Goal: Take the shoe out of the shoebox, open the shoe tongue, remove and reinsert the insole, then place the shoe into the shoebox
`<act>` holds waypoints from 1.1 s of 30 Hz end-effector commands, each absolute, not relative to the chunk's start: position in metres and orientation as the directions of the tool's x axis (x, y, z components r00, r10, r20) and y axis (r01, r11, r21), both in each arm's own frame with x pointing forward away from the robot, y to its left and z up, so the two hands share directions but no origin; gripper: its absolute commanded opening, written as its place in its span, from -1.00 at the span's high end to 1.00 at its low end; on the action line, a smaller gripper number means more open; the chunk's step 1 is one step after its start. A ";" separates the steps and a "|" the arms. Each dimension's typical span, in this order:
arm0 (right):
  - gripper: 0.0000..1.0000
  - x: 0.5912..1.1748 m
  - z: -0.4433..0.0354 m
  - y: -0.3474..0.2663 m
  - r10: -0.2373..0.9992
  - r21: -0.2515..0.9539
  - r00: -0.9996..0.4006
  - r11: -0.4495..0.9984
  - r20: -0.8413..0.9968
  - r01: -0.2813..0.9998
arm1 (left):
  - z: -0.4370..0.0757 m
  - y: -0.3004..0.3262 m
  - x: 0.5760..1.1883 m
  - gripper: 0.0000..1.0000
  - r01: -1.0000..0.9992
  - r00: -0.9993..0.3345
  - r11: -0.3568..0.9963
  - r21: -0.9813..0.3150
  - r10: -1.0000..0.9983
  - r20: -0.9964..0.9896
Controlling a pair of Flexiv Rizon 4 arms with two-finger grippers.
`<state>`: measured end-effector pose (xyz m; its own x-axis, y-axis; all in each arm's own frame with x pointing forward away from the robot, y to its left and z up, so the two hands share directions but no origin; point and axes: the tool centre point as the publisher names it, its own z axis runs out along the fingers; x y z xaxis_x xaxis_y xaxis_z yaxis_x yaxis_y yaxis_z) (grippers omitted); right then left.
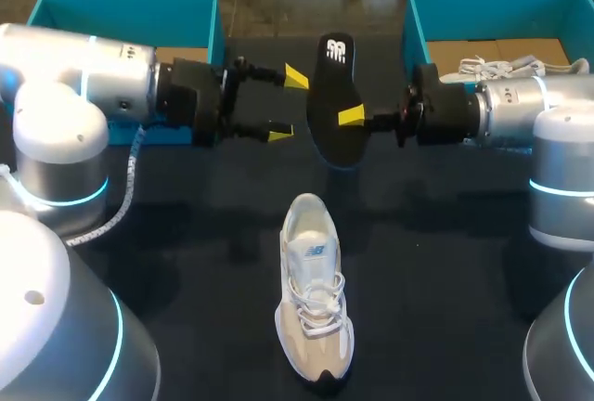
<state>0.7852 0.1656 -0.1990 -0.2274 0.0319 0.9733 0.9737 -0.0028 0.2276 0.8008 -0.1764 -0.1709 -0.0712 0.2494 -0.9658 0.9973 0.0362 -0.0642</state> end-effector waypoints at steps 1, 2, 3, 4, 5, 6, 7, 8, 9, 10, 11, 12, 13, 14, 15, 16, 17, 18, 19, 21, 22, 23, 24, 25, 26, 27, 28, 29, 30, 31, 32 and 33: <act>1.00 0.790 -0.192 0.173 0.084 0.248 -0.250 0.031 0.965 0.968 | -0.172 -0.173 0.794 -1.00 0.975 -0.214 0.108 -0.192 0.257 -0.943; 1.00 0.791 -0.190 0.174 0.095 0.267 -0.269 0.034 0.959 0.963 | -0.173 -0.170 0.792 -1.00 0.961 -0.270 0.134 -0.242 0.271 -0.924; 1.00 0.791 -0.189 0.173 0.098 0.288 -0.290 0.032 0.952 0.957 | -0.174 -0.168 0.789 -1.00 0.940 -0.336 0.157 -0.302 0.290 -0.896; 1.00 0.791 -0.190 0.171 0.093 0.308 -0.310 0.029 0.946 0.951 | -0.175 -0.165 0.787 -1.00 0.918 -0.394 0.175 -0.356 0.306 -0.867; 1.00 0.790 -0.191 0.168 0.088 0.329 -0.330 0.025 0.940 0.944 | -0.175 -0.162 0.785 -1.00 0.891 -0.452 0.214 -0.401 0.324 -0.831; 1.00 0.790 -0.192 0.166 0.080 0.353 -0.353 0.021 0.932 0.936 | -0.175 -0.157 0.782 -1.00 0.856 -0.515 0.245 -0.456 0.313 -0.798; 1.00 0.789 -0.193 0.166 0.076 0.369 -0.370 0.018 0.926 0.929 | -0.174 -0.152 0.780 -1.00 0.785 -0.618 0.302 -0.541 0.315 -0.721; 1.00 0.788 -0.194 0.165 0.074 0.385 -0.385 0.017 0.920 0.923 | -0.175 -0.148 0.781 -1.00 0.687 -0.725 0.382 -0.619 0.305 -0.617; 1.00 0.788 -0.195 0.166 0.057 0.406 -0.407 0.019 0.912 0.914 | -0.178 -0.144 0.782 -1.00 0.586 -0.810 0.459 -0.668 0.296 -0.507; 1.00 0.787 -0.196 0.166 0.050 0.414 -0.414 0.011 0.909 0.910 | -0.180 -0.141 0.780 -1.00 0.551 -0.833 0.508 -0.663 0.279 -0.478; 1.00 0.787 -0.199 0.165 0.046 0.419 -0.418 -0.007 0.907 0.908 | -0.180 -0.141 0.780 -1.00 0.551 -0.833 0.508 -0.663 0.279 -0.478; 1.00 0.787 -0.199 0.165 0.046 0.419 -0.418 -0.007 0.907 0.908 | -0.180 -0.141 0.780 -1.00 0.551 -0.833 0.508 -0.663 0.279 -0.478; 1.00 0.787 -0.199 0.165 0.046 0.419 -0.418 -0.007 0.907 0.908 | -0.180 -0.141 0.780 -1.00 0.551 -0.833 0.508 -0.663 0.279 -0.478; 1.00 0.787 -0.199 0.165 0.046 0.419 -0.418 -0.007 0.907 0.908 | -0.180 -0.141 0.780 -1.00 0.551 -0.833 0.508 -0.663 0.279 -0.478; 1.00 0.787 -0.199 0.165 0.046 0.419 -0.418 -0.007 0.907 0.908 | -0.180 -0.141 0.780 -1.00 0.551 -0.833 0.508 -0.663 0.279 -0.478; 1.00 0.787 -0.199 0.165 0.046 0.419 -0.418 -0.007 0.907 0.908 | -0.180 -0.141 0.780 -1.00 0.551 -0.833 0.508 -0.663 0.279 -0.478; 1.00 0.787 -0.199 0.165 0.046 0.419 -0.418 -0.007 0.907 0.908 | -0.180 -0.141 0.780 -1.00 0.551 -0.833 0.508 -0.663 0.279 -0.478; 1.00 0.787 -0.199 0.165 0.046 0.419 -0.418 -0.007 0.907 0.908 | -0.180 -0.141 0.780 -1.00 0.551 -0.833 0.508 -0.663 0.279 -0.478; 1.00 0.787 -0.199 0.165 0.046 0.419 -0.418 -0.007 0.907 0.908 | -0.180 -0.141 0.780 -1.00 0.551 -0.833 0.508 -0.663 0.279 -0.478; 1.00 0.787 -0.199 0.165 0.046 0.419 -0.418 -0.007 0.907 0.908 | -0.180 -0.141 0.780 -1.00 0.551 -0.833 0.508 -0.663 0.279 -0.478; 1.00 0.787 -0.199 0.165 0.046 0.419 -0.418 -0.007 0.907 0.908 | -0.180 -0.141 0.780 -1.00 0.551 -0.833 0.508 -0.663 0.279 -0.478; 1.00 0.787 -0.199 0.165 0.046 0.419 -0.418 -0.007 0.907 0.908 | -0.180 -0.141 0.780 -1.00 0.551 -0.833 0.508 -0.663 0.279 -0.478; 1.00 0.787 -0.199 0.165 0.046 0.419 -0.418 -0.007 0.907 0.908 | -0.180 -0.141 0.780 -1.00 0.551 -0.833 0.508 -0.663 0.279 -0.478; 1.00 0.787 -0.199 0.165 0.046 0.419 -0.418 -0.007 0.907 0.908 | -0.180 -0.141 0.780 -1.00 0.551 -0.833 0.508 -0.663 0.279 -0.478; 1.00 0.787 -0.199 0.165 0.046 0.419 -0.418 -0.007 0.907 0.908 | -0.180 -0.141 0.780 -1.00 0.551 -0.833 0.508 -0.663 0.279 -0.478; 1.00 0.787 -0.199 0.165 0.046 0.419 -0.418 -0.007 0.907 0.908 | -0.183 -0.141 0.775 -1.00 0.534 -0.845 0.502 -0.681 0.283 -0.454; 1.00 0.787 -0.201 0.163 0.037 0.411 -0.410 -0.033 0.912 0.911 | -0.186 -0.143 0.772 -1.00 0.441 -0.896 0.570 -0.693 0.234 -0.378; 1.00 0.786 -0.202 0.161 0.028 0.423 -0.422 -0.047 0.906 0.905 | -0.188 -0.143 0.768 -1.00 0.415 -0.909 0.573 -0.707 0.225 -0.350; 1.00 0.781 -0.203 0.162 0.026 0.441 -0.440 -0.050 0.897 0.896 | -0.190 -0.141 0.762 -1.00 0.407 -0.913 0.577 -0.708 0.225 -0.341; 1.00 0.777 -0.203 0.162 0.024 0.455 -0.454 -0.059 0.891 0.889 | -0.192 -0.141 0.760 -1.00 0.354 -0.933 0.634 -0.687 0.185 -0.310; 1.00 0.773 -0.204 0.162 0.006 0.470 -0.471 -0.066 0.882 0.880 | -0.193 -0.138 0.755 -1.00 0.338 -0.939 0.621 -0.707 0.178 -0.293; 1.00 0.771 -0.204 0.162 0.008 0.478 -0.478 -0.073 0.878 0.876 | -0.193 -0.135 0.751 -1.00 0.312 -0.949 0.630 -0.711 0.163 -0.271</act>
<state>0.7829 0.1629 -0.1985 -0.4680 0.0117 0.8836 0.8831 -0.0309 0.4681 0.7602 -0.1397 -0.1975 -0.8975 0.2329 -0.3745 0.4403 0.5197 -0.7321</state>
